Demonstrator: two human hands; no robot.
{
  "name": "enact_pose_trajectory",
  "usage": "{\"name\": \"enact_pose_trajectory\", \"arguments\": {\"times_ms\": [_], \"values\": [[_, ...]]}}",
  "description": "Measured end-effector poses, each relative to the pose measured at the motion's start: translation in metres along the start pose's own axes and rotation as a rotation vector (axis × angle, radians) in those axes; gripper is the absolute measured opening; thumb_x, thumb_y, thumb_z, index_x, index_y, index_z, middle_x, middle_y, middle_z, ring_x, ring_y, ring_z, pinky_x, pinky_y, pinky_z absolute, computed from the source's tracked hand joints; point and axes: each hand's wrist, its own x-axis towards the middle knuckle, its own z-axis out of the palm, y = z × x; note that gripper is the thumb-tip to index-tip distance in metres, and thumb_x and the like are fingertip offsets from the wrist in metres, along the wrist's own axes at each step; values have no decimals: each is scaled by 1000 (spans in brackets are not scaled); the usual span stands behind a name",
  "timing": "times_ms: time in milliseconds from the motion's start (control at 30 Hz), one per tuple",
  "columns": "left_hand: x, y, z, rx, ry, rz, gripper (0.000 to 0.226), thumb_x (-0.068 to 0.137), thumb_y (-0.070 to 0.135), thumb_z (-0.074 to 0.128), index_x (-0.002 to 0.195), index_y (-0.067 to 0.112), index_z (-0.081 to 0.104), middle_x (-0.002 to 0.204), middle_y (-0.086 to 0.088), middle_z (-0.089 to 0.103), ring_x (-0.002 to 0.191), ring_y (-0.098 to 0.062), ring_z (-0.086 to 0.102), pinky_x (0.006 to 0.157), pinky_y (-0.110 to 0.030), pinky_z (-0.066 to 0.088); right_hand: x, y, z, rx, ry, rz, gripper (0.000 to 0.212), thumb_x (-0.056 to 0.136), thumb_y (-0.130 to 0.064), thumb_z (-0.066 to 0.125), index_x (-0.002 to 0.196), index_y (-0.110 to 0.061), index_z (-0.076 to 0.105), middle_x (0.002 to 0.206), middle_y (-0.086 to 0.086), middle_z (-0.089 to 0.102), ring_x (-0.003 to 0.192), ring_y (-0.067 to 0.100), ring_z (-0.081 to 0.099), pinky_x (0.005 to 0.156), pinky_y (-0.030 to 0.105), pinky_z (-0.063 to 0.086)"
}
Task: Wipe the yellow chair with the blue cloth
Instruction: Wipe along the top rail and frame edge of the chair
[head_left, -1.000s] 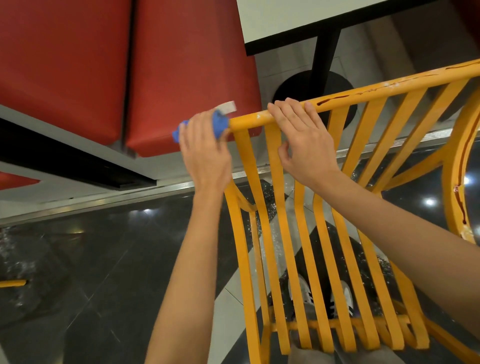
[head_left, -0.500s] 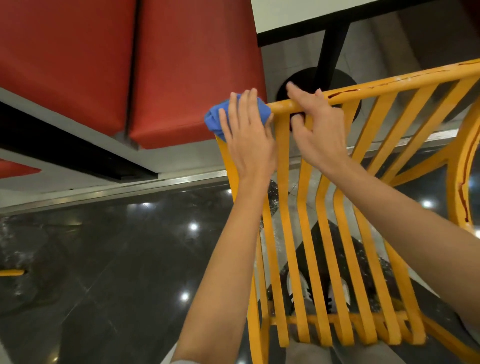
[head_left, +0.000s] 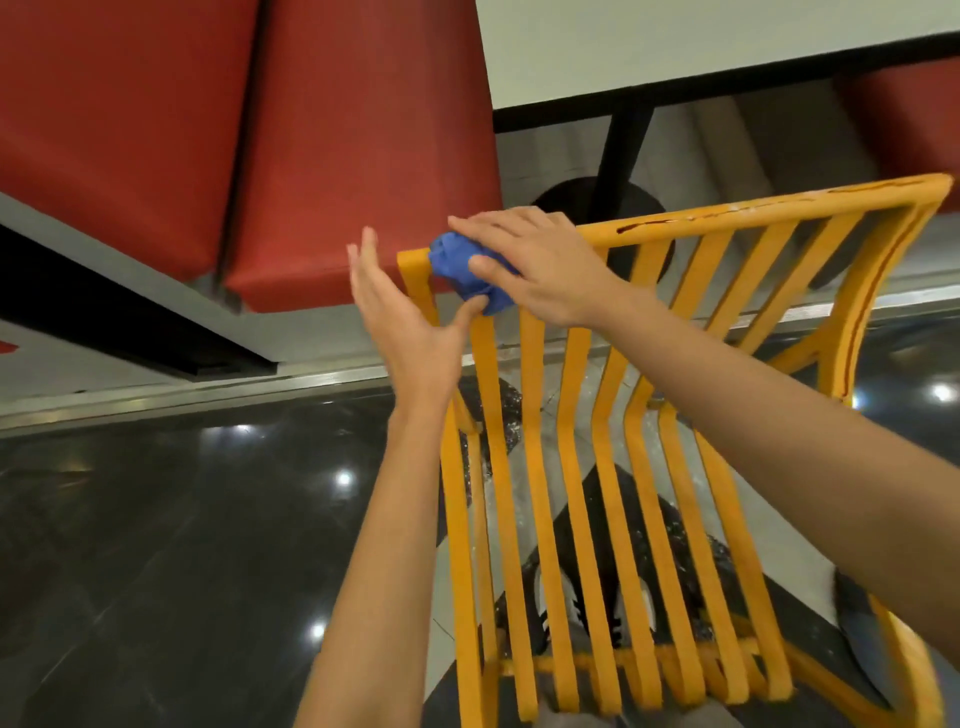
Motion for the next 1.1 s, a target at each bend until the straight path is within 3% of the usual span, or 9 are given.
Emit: {"name": "enact_pose_trajectory", "arguments": {"times_ms": [133,333,433,533,600,667,767,967,1100], "values": [[1,-12,-2,209,-42,93,69,89,11,65,149,6,31,156,-6,33,150,-23,15,122,-40,14,11,-5,10,-334,-66,-55,77,94,-61,42,155,-21,16,148,9,40,131,30,40,106,43,32],[9,-10,14,231,-21,184,44,99,5,43,143,11,47,135,-6,58,133,-18,46,121,-32,9,-18,34,0,-208,136,9,49,100,-46,41,143,-23,44,123,1,59,112,23,54,95,39,37],[14,-15,14,150,1,162,44,95,-4,45,135,10,57,126,-6,63,126,-17,52,122,-28,9,-41,54,-4,-150,236,101,44,99,-46,42,136,-24,51,118,-2,62,111,21,54,99,39,34],[11,-16,18,110,-15,164,46,92,-11,48,132,9,60,128,-6,62,130,-16,49,118,-41,30,-39,47,2,-128,313,212,41,99,-46,39,129,-24,58,115,-2,65,112,21,54,104,40,30],[10,-16,19,77,-16,157,48,90,-15,47,131,6,61,128,-8,60,129,-10,47,111,-35,40,-23,24,14,-227,360,208,42,100,-45,37,124,-22,62,117,-1,65,115,23,53,103,40,30],[14,-17,19,50,-14,171,46,86,-19,45,121,3,66,119,-11,61,119,-9,53,106,-32,45,1,-4,31,-283,376,138,41,99,-40,38,119,-17,66,118,2,66,112,26,56,100,41,33],[17,-19,19,8,-28,188,32,88,-17,42,102,-1,67,98,-14,56,95,-4,50,89,-27,48,26,-28,45,-214,420,126,40,98,-34,38,112,-13,69,99,2,71,99,28,63,95,39,42],[14,-24,21,80,5,179,48,89,-16,44,129,3,62,130,-11,62,131,-17,49,112,-32,39,-4,26,15,-140,527,151,27,99,-34,47,94,-13,62,68,2,62,66,25,60,64,38,44],[11,-18,23,73,16,164,50,88,-18,44,129,6,62,127,-12,62,129,-16,51,108,-35,43,-26,61,3,-7,565,332,42,99,-46,44,86,-14,67,75,2,64,71,19,58,68,35,44]]}}
